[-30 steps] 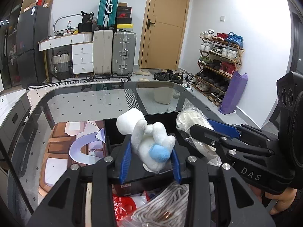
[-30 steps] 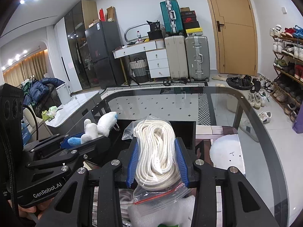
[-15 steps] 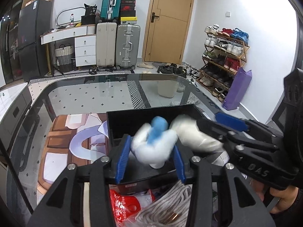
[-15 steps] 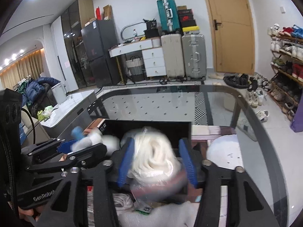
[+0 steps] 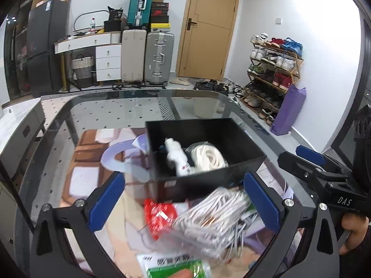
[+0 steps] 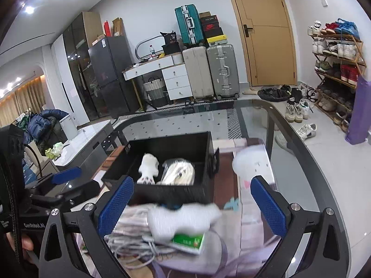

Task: Organize soft objects
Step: 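Grasp the white bubble-wrap foam with the right gripper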

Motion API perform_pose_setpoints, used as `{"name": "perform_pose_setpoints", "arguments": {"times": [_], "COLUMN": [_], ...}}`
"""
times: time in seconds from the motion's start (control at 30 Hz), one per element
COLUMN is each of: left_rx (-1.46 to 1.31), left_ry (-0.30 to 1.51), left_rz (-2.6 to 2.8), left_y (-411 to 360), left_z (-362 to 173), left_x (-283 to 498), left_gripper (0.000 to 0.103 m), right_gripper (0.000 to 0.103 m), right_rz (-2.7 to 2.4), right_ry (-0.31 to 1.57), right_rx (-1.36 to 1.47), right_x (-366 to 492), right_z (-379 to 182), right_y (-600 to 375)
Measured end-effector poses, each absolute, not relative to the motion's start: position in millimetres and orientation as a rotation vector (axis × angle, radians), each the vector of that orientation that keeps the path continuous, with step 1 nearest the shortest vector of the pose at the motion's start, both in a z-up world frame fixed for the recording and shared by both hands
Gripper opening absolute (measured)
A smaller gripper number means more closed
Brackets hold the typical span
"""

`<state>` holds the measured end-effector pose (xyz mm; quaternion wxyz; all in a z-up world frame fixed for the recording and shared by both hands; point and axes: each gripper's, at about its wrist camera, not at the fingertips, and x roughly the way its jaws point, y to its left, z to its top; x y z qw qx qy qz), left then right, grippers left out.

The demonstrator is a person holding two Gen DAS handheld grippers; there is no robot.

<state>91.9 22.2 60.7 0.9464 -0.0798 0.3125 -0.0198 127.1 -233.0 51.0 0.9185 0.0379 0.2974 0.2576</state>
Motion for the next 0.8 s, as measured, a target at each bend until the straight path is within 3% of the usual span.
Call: {"name": "perform_pose_setpoints", "arguments": {"times": [0.8], "left_rx": [-0.211], "left_ry": [0.718], "left_rz": [0.01], "left_y": [37.0], "left_z": [21.7], "left_x": [58.3], "left_gripper": [0.103], "right_gripper": [0.102], "right_rz": [0.544], "right_ry": [0.77], "right_rx": [0.171], "right_x": [121.5], "right_z": [4.5], "right_y": [-239.6]}}
